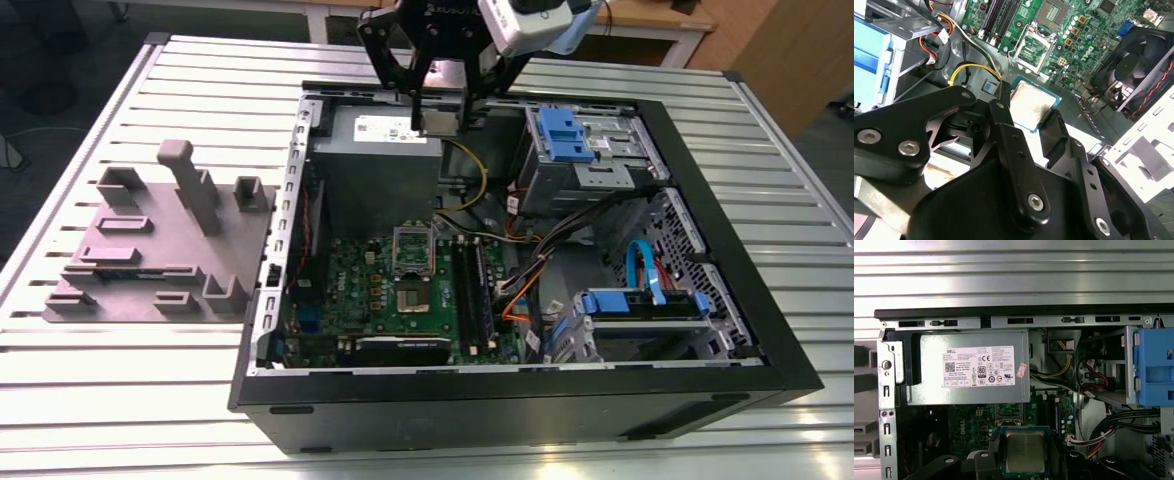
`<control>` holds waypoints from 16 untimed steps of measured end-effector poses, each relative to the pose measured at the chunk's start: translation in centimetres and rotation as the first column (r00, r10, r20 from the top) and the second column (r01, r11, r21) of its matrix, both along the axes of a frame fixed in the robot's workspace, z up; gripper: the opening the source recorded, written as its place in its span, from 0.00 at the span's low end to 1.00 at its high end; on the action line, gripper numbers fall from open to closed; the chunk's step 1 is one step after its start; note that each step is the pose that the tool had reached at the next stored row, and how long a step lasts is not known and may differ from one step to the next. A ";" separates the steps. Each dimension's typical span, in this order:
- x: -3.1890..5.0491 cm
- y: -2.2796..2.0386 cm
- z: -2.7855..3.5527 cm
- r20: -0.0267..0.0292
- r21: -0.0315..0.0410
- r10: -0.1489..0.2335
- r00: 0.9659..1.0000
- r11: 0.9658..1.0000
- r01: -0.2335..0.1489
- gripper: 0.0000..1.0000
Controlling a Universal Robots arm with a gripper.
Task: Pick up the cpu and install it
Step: 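Pick up the cpu and move it towards the insertion slot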
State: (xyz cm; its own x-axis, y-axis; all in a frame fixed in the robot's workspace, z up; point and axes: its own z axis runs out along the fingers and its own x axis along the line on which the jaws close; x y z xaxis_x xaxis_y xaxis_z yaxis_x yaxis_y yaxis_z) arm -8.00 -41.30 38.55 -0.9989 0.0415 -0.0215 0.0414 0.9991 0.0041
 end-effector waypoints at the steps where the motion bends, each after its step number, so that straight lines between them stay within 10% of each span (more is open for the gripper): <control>1: 0.02 0.00 0.00 0.000 0.000 0.000 1.000 1.000 0.000 0.47; 16: 0.40 0.00 0.00 0.000 0.000 0.000 1.000 1.000 0.000 0.47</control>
